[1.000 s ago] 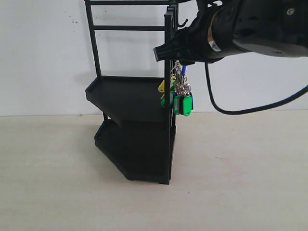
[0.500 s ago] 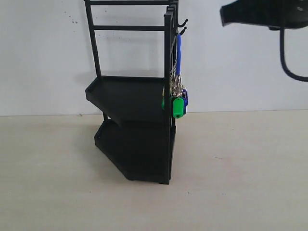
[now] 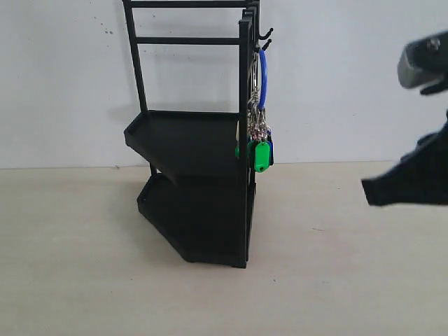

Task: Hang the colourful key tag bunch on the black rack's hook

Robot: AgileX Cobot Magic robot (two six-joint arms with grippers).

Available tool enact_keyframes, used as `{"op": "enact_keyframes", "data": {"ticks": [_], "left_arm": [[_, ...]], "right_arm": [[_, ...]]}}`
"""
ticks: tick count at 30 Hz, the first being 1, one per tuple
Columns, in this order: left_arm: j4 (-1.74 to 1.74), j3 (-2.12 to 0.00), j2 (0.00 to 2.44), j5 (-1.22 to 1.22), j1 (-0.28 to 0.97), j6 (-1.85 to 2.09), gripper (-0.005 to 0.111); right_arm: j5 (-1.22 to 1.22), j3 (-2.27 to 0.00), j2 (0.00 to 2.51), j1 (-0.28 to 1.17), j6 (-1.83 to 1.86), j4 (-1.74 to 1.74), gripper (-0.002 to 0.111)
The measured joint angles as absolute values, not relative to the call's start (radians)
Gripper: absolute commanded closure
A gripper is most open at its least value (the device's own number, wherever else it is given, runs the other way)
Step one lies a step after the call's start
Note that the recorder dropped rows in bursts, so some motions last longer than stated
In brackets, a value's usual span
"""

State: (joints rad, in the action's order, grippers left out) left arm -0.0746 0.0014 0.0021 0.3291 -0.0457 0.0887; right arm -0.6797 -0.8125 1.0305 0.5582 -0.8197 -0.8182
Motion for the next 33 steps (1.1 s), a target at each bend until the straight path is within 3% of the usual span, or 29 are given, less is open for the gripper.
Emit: {"op": "enact_keyframes", "data": {"ticks": [9,33], "left_arm": [[-0.075,0.001,0.002,0.329,-0.046,0.089,0.102],[-0.075,0.001,0.002,0.329,-0.046,0.089,0.102]], "right_arm": [[-0.657,-0.649,0.903,0.558,-0.823,-0.818,0.109],[-0.67,-0.643,0.851,0.558,-0.823,-0.81,0.109]]}}
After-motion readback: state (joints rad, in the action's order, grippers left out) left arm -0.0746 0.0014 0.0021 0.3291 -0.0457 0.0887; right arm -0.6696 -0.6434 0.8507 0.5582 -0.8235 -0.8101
